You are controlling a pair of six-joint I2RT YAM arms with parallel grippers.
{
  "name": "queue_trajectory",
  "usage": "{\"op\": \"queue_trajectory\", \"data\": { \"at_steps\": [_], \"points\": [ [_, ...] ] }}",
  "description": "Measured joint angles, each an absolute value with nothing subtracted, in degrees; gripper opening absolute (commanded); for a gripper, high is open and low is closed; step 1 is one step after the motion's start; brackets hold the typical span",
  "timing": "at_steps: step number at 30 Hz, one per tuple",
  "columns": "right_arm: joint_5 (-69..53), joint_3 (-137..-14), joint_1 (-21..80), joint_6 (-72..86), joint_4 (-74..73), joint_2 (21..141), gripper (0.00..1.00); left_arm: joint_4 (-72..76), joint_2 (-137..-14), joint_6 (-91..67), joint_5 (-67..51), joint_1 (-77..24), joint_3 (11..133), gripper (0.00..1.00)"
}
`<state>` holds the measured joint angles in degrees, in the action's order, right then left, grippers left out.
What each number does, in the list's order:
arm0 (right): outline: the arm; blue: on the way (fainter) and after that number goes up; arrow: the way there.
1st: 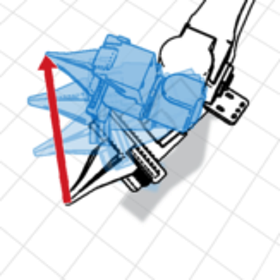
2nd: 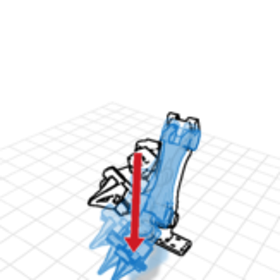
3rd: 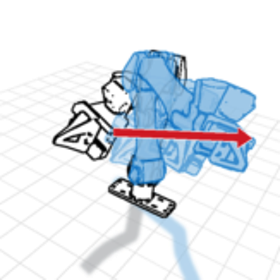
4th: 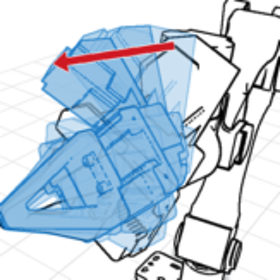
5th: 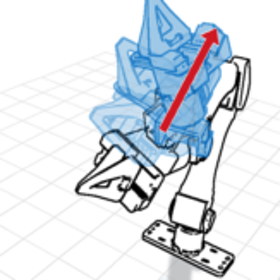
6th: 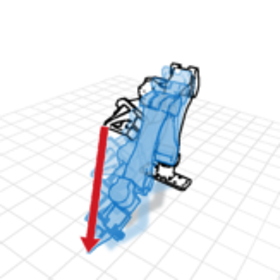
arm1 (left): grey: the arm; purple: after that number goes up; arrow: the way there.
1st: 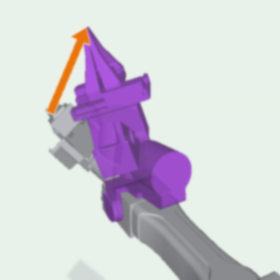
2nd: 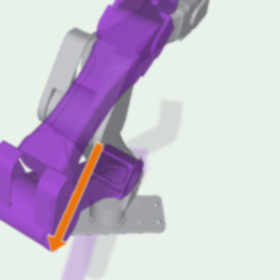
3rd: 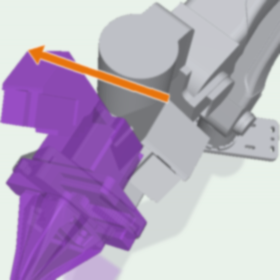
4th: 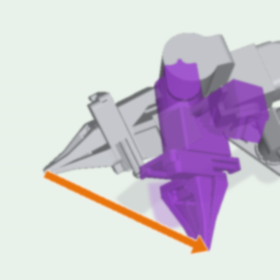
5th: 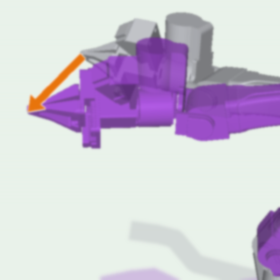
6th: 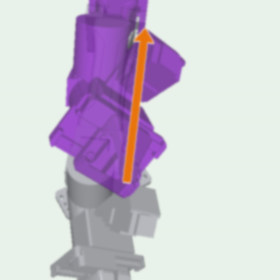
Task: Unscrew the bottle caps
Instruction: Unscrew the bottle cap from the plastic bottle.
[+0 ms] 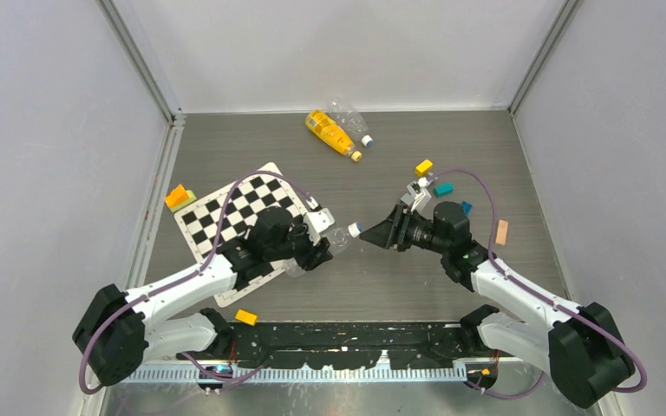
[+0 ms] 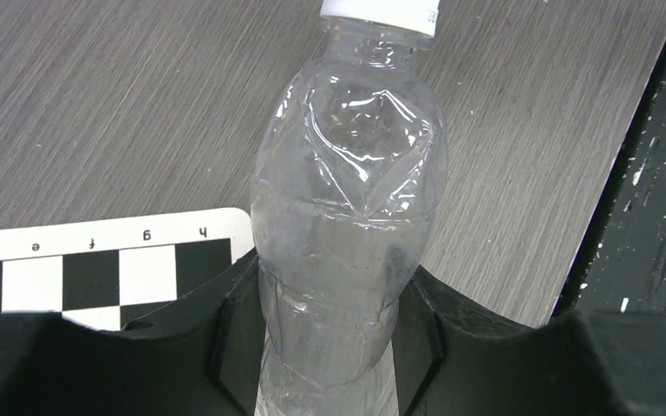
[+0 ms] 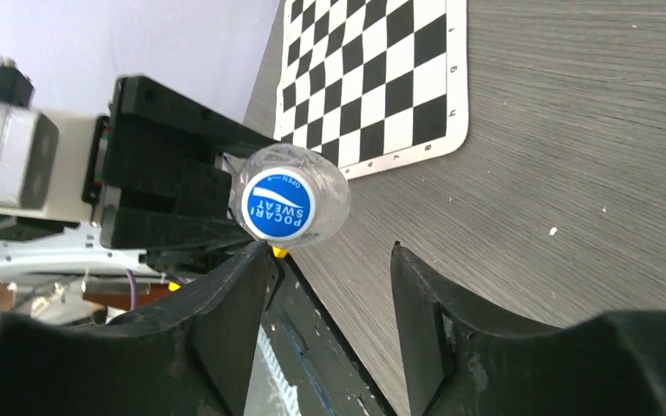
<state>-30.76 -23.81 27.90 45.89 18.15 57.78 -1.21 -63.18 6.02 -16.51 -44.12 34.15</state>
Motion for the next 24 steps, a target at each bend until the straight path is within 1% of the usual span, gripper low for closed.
{"op": "queue_trajectory", "data": {
  "at_steps": [5, 11, 12, 17, 19, 24],
  "points": [
    [-28.84, -23.81, 27.90, 51.22, 21.71, 58.61, 0.63, -0.19, -62.54, 6.46, -14.37, -44.62, 32.10, 0.17],
    [-28.69, -23.86, 27.90, 55.75, 26.06, 62.83, 0.62, 0.62, -62.17, 8.19, -11.03, -47.22, 31.24, 0.17],
    [-28.75, -23.90, 27.90, 56.03, 26.41, 63.59, 0.61, 0.67, -62.06, 8.40, -10.59, -47.55, 31.22, 0.17],
    [-30.20, -24.45, 27.92, 57.74, 29.23, 68.71, 0.45, 1.56, -61.78, 9.26, -9.58, -48.05, 30.41, 0.17],
    [-31.42, -24.69, 27.92, 58.85, 31.53, 70.81, 0.44, 1.61, -61.78, 9.45, -9.37, -48.05, 30.06, 0.17],
    [-33.85, -24.75, 27.90, 60.71, 36.38, 73.93, 0.55, 1.87, -61.78, 9.47, -8.80, -48.12, 29.95, 0.16]
  ]
}}
